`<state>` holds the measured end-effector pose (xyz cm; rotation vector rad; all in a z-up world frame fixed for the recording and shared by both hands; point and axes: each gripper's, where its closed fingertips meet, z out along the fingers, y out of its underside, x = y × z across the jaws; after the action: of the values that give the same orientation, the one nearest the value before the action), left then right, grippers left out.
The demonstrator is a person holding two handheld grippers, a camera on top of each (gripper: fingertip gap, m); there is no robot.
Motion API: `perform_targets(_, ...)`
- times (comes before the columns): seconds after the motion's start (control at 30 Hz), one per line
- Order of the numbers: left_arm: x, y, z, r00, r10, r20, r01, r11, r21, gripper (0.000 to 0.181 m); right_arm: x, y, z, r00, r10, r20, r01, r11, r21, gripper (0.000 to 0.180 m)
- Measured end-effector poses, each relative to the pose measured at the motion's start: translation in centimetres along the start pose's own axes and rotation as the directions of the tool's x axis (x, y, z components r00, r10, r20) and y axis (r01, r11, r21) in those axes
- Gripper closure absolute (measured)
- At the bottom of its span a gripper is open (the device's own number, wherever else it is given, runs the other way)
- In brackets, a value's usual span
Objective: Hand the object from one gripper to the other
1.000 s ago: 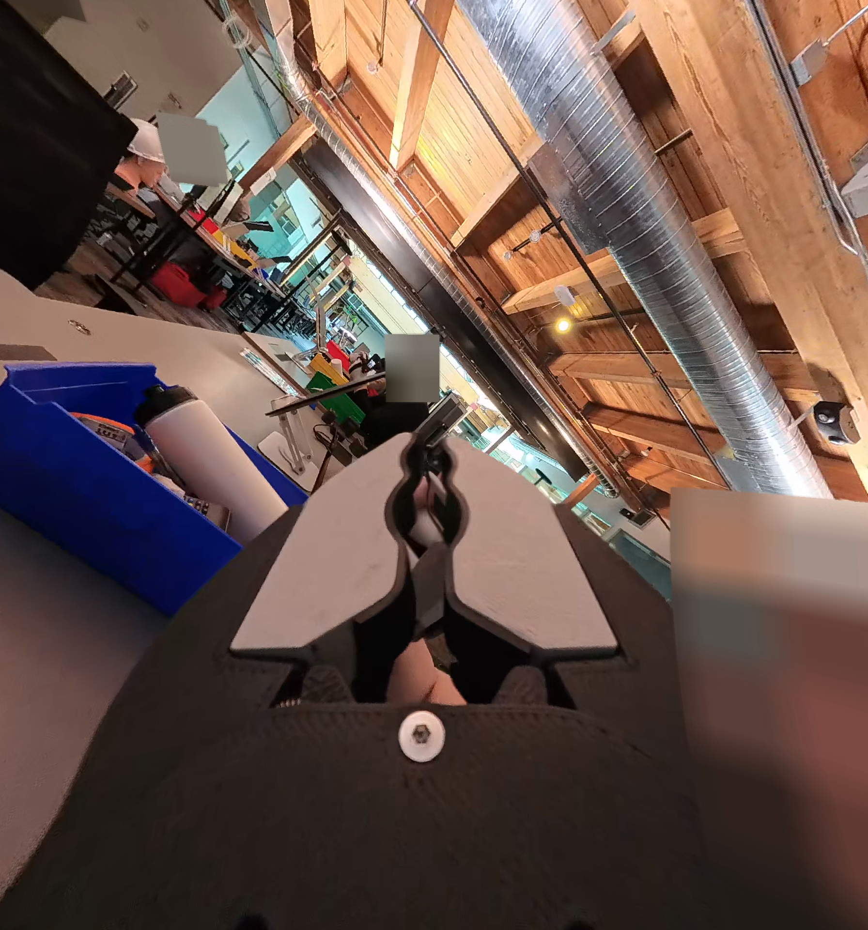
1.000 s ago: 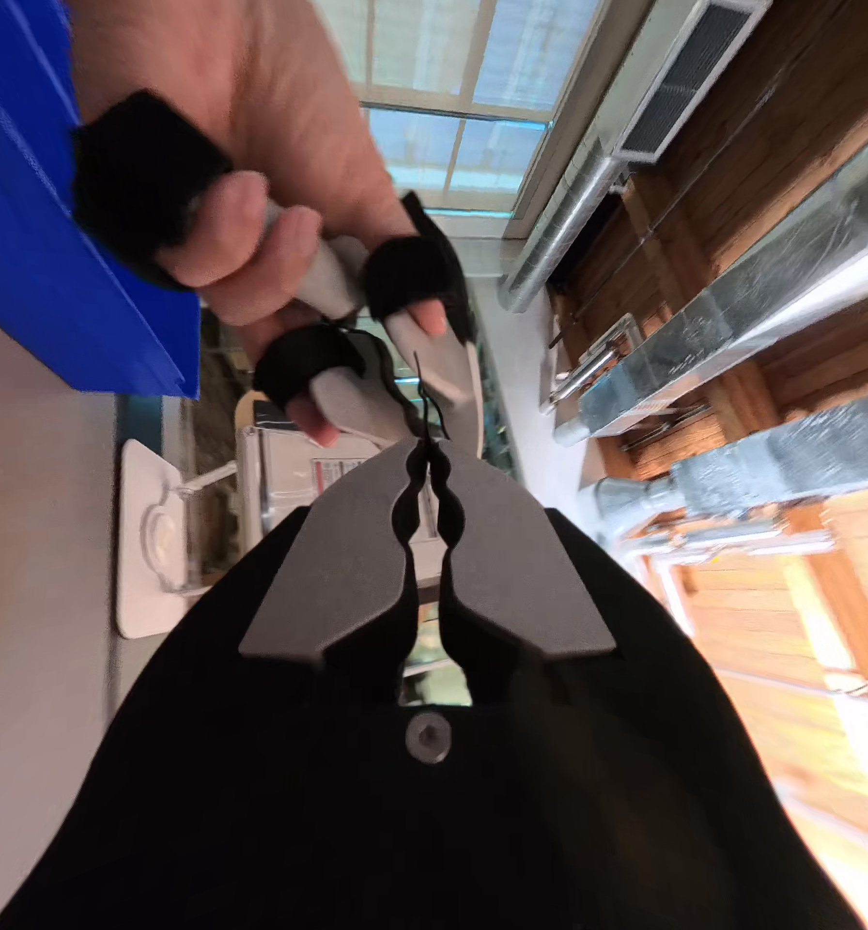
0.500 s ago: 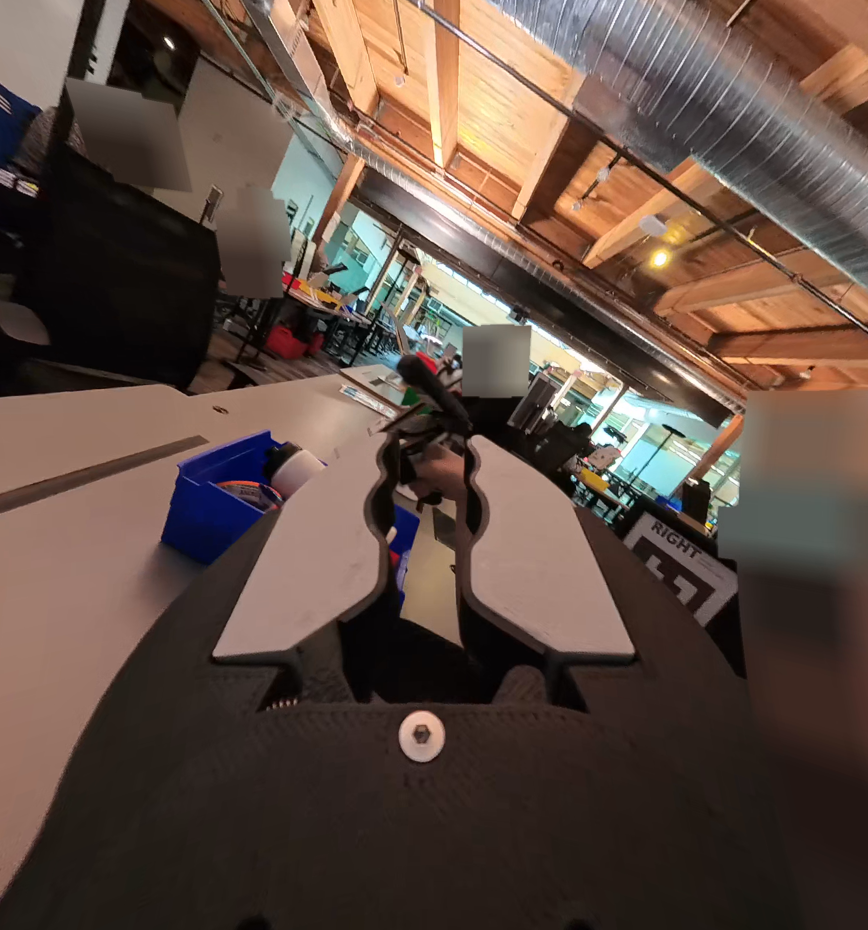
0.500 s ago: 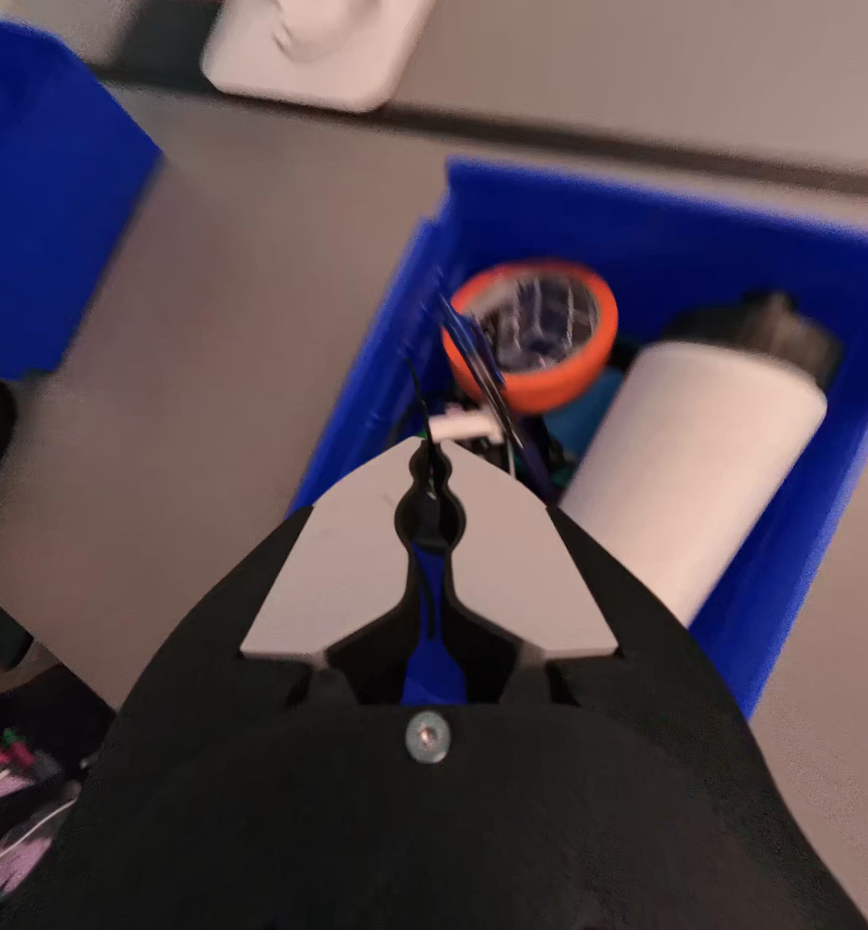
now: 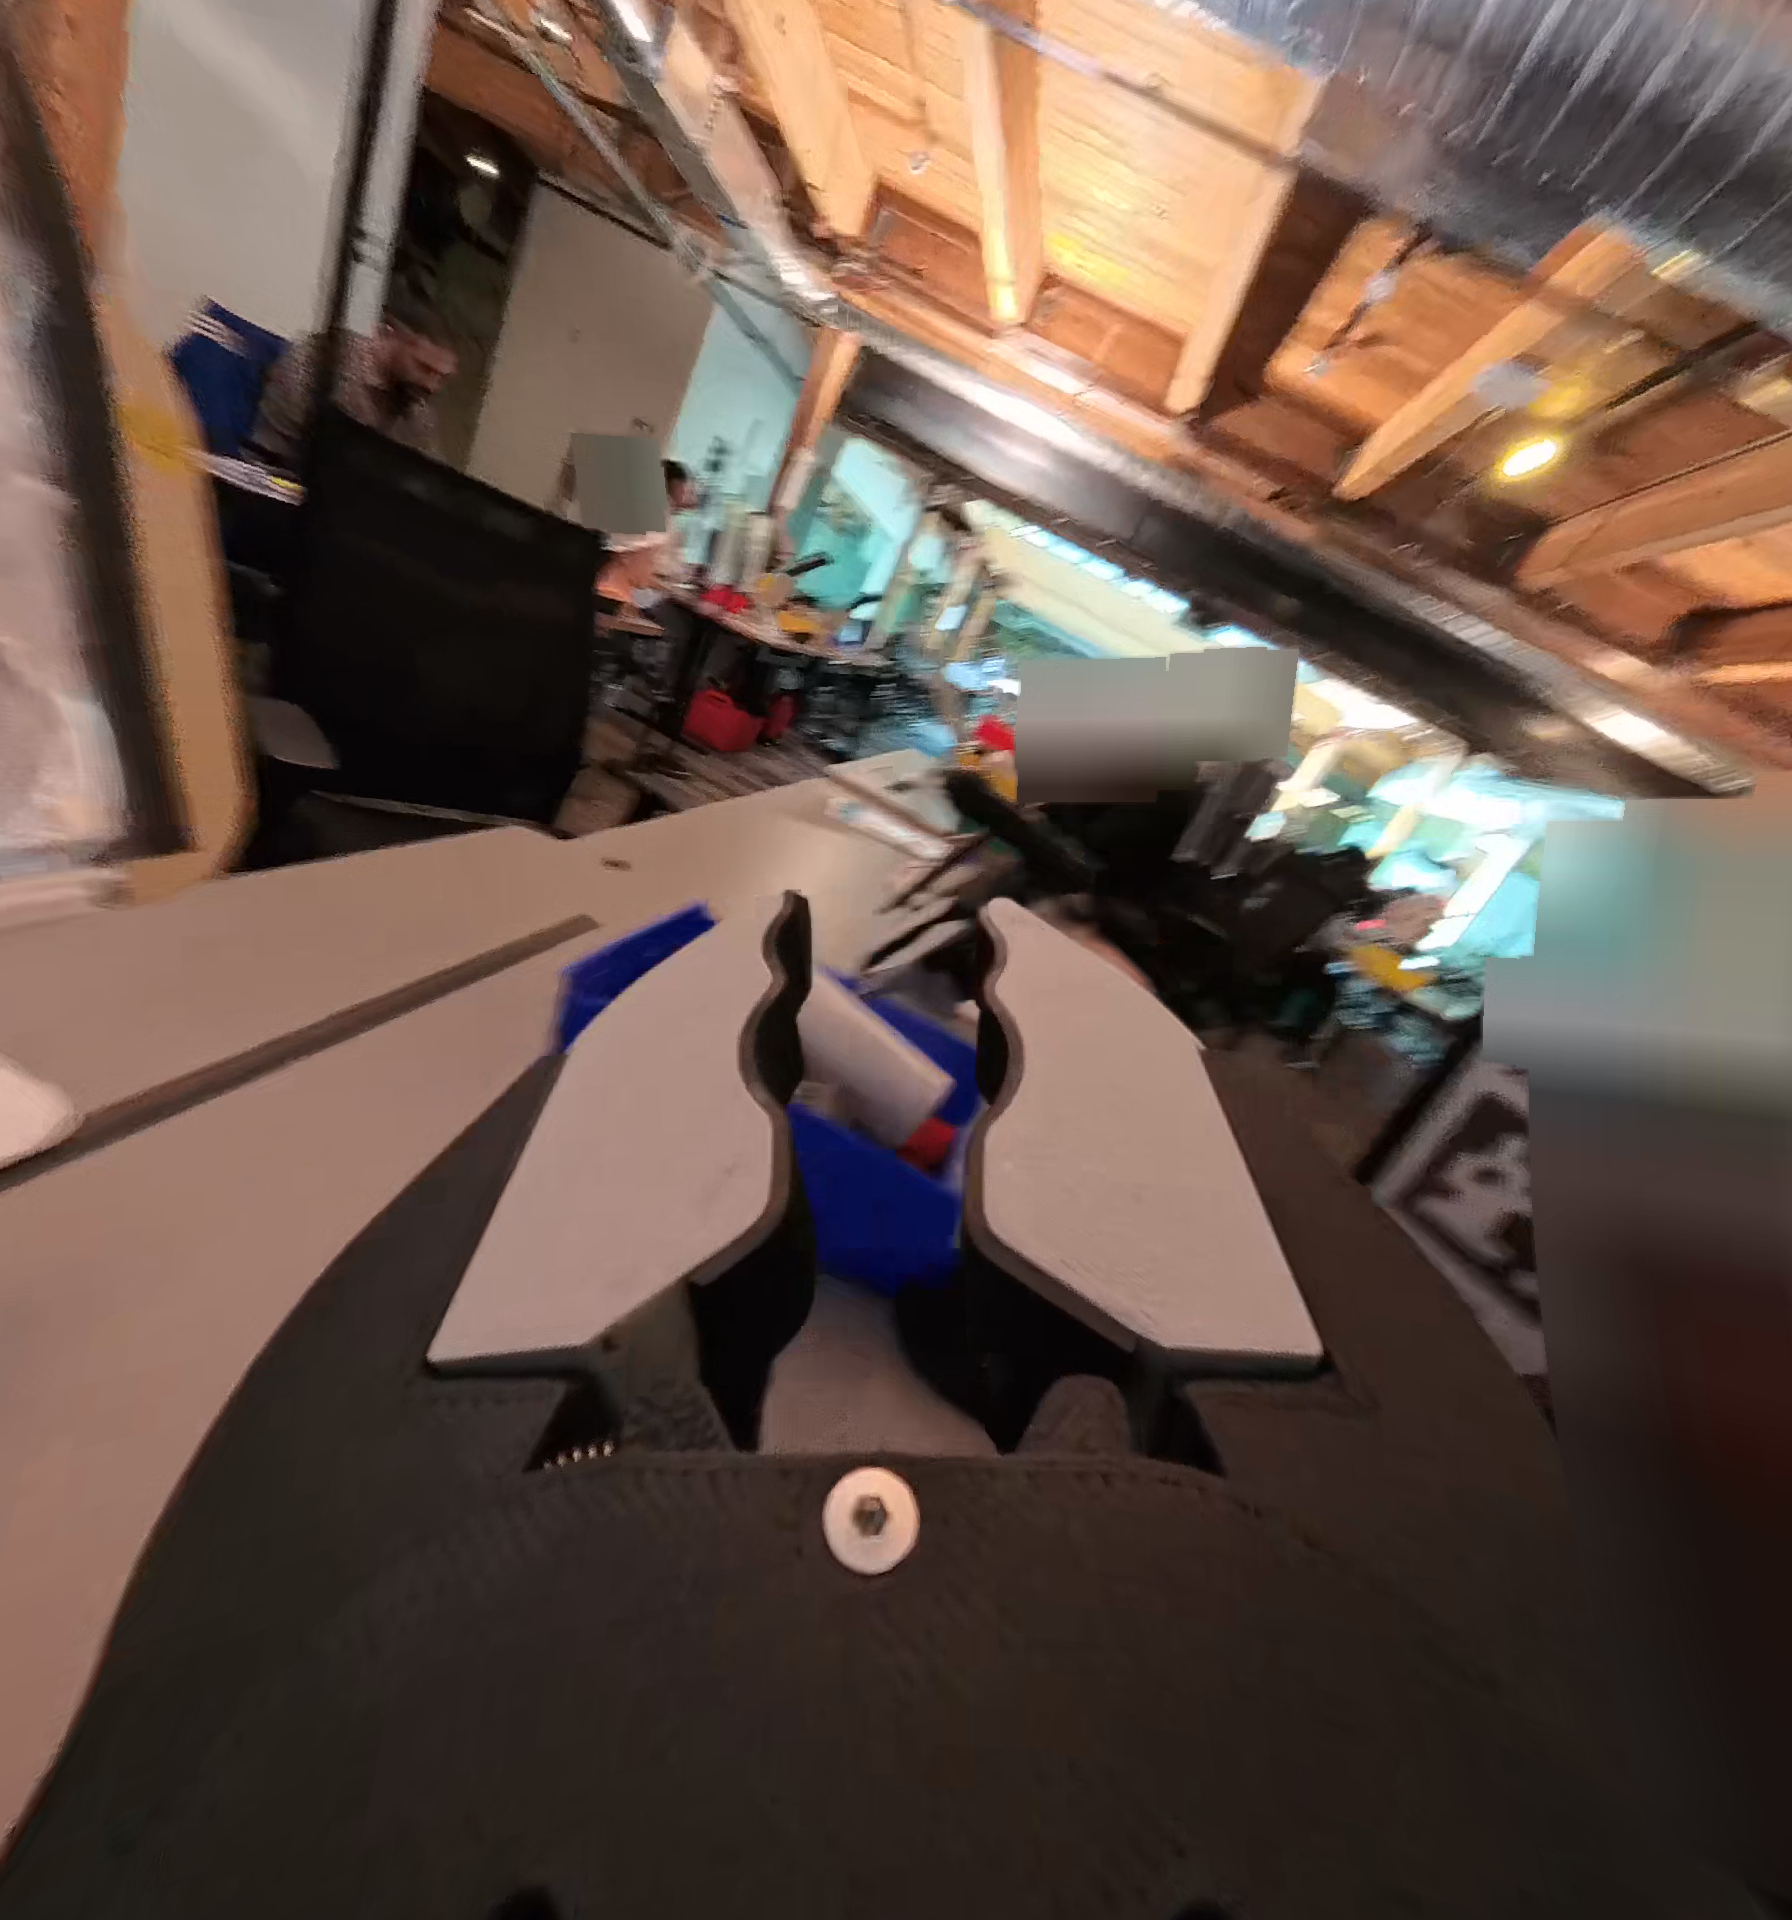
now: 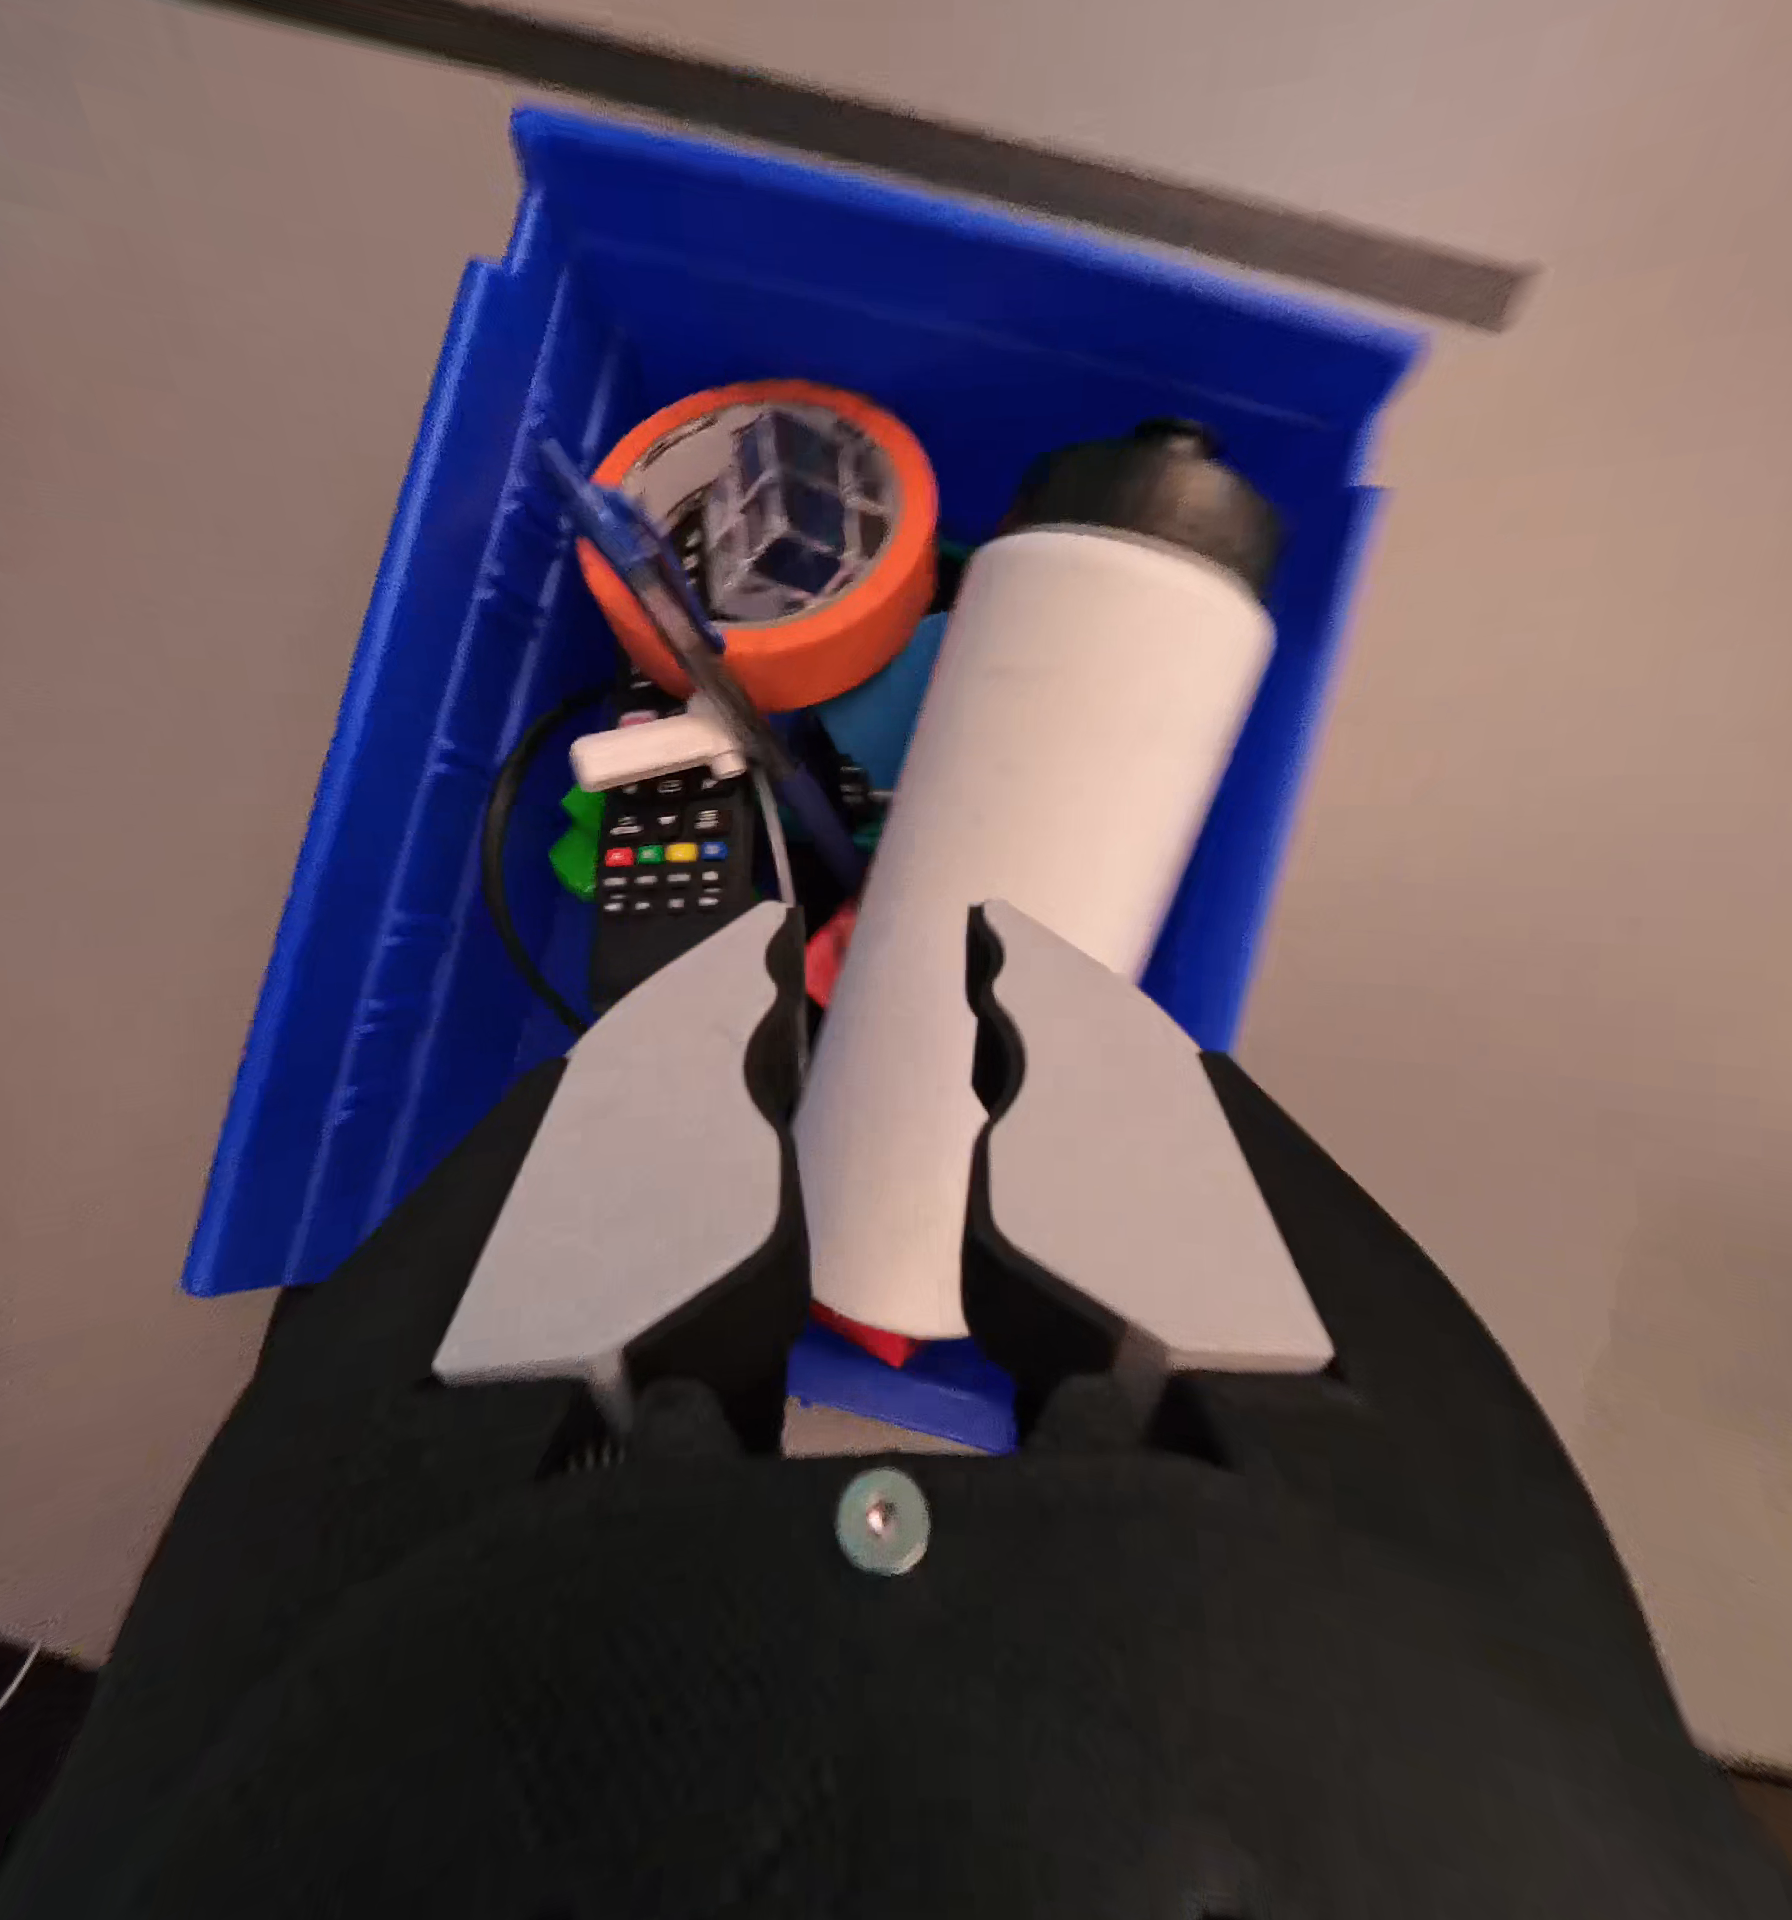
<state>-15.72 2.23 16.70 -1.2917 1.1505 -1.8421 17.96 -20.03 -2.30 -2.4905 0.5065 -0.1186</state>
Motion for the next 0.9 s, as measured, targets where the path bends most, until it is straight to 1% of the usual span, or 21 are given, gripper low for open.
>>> perform_targets(0.03,-1.3,-0.6,-1.3,0.992,0.073,0.100,-0.072,0.997,-0.015,0.150,1.2,0.1,-1.0,0.999,0.028,-0.040,-0.026,0.999,0.039,0.147)
perform_targets(0.07,-3.1,-1.3,-3.0,0.961,0.151,0.234,-0.145,0.989,-0.042,0.146,2.5,0.3,-1.9,0.995,0.069,-0.075,-0.063,0.995,0.072,0.146)
perform_targets(0.1,-5.3,-2.1,-5.2,0.891,0.223,0.394,-0.207,0.975,-0.083,0.138,3.7,0.8,-2.6,0.989,0.116,-0.095,-0.107,0.990,0.096,0.144)
perform_targets(0.13,-7.7,-2.9,-8.0,0.776,0.287,0.561,-0.251,0.957,-0.142,0.128,4.7,1.5,-3.0,0.983,0.160,-0.094,-0.149,0.983,0.110,0.143)
perform_targets(0.17,-10.0,-3.5,-11.3,0.623,0.342,0.704,-0.268,0.938,-0.219,0.121,5.4,2.3,-3.1,0.977,0.200,-0.078,-0.191,0.975,0.112,0.143)
perform_targets(0.2,-12.1,-3.8,-14.8,0.452,0.387,0.803,-0.247,0.920,-0.305,0.119,5.9,3.2,-2.7,0.969,0.242,-0.051,-0.236,0.967,0.096,0.143)
perform_targets(0.23,-13.9,-3.5,-18.5,0.288,0.421,0.860,-0.172,0.906,-0.386,0.125,6.2,4.2,-2.1,0.959,0.284,-0.017,-0.283,0.957,0.059,0.144)
perform_targets(0.27,-15.5,-2.5,-21.8,0.164,0.438,0.884,-0.051,0.898,-0.436,0.133,6.4,5.1,-1.4,0.948,0.319,0.013,-0.319,0.948,0.013,0.147)
perform_targets(0.3,-16.8,-0.8,-24.0,0.121,0.434,0.893,0.079,0.892,-0.445,0.134,6.6,5.9,-0.6,0.940,0.340,0.028,-0.340,0.940,-0.026,0.150)
perform_targets(0.33,-17.9,1.0,-24.8,0.165,0.403,0.900,0.183,0.884,-0.430,0.134,6.7,6.5,0.3,0.937,0.348,0.036,-0.346,0.936,-0.058,0.154)
perform_targets(0.37,-18.7,2.7,-24.8,0.242,0.345,0.907,0.259,0.878,-0.403,0.134,6.7,7.0,1.0,0.935,0.351,0.042,-0.346,0.934,-0.091,0.158)
perform_targets(0.4,-19.3,4.0,-24.8,0.299,0.278,0.913,0.326,0.869,-0.372,0.135,6.5,7.4,1.8,0.936,0.348,0.052,-0.340,0.932,-0.127,0.162)
perform_targets(0.43,-19.8,5.1,-25.0,0.325,0.229,0.918,0.390,0.852,-0.350,0.131,6.1,7.8,2.4,0.937,0.342,0.068,-0.328,0.930,-0.164,0.168)
perform_targets(0.47,-20.3,6.1,-25.5,0.325,0.207,0.923,0.446,0.827,-0.342,0.127,5.7,8.1,3.0,0.940,0.333,0.076,-0.313,0.929,-0.201,0.170)
perform_targets(0.5,-20.6,7.0,-26.0,0.313,0.213,0.926,0.490,0.799,-0.349,0.126,5.8,8.5,3.4,0.947,0.317,0.052,-0.298,0.928,-0.225,0.170)
perform_targets(0.63,-21.8,9.3,-28.3,0.247,0.317,0.916,0.584,0.705,-0.402,0.124,5.6,8.6,3.4,0.963,0.269,0.027,-0.253,0.932,-0.258,0.171)
perform_targets(0.7,-22.1,9.2,-28.7,0.229,0.345,0.910,0.575,0.707,-0.413,0.134,5.1,8.7,3.3,0.965,0.258,0.039,-0.237,0.930,-0.281,0.172)
perform_targets(0.73,-22.0,9.1,-28.8,0.233,0.339,0.912,0.573,0.710,-0.410,0.136,4.7,8.7,3.3,0.969,0.243,0.050,-0.218,0.931,-0.293,0.171)
perform_targets(0.8,-22.0,9.1,-29.0,0.230,0.324,0.918,0.574,0.716,-0.397,0.136,3.8,8.7,3.4,0.975,0.208,0.076,-0.175,0.933,-0.313,0.171)
perform_targets(0.9,-21.9,9.1,-31.0,0.157,0.376,0.913,0.607,0.693,-0.389,0.127,2.6,8.3,3.6,0.978,0.195,0.075,-0.158,0.925,-0.346,0.171)
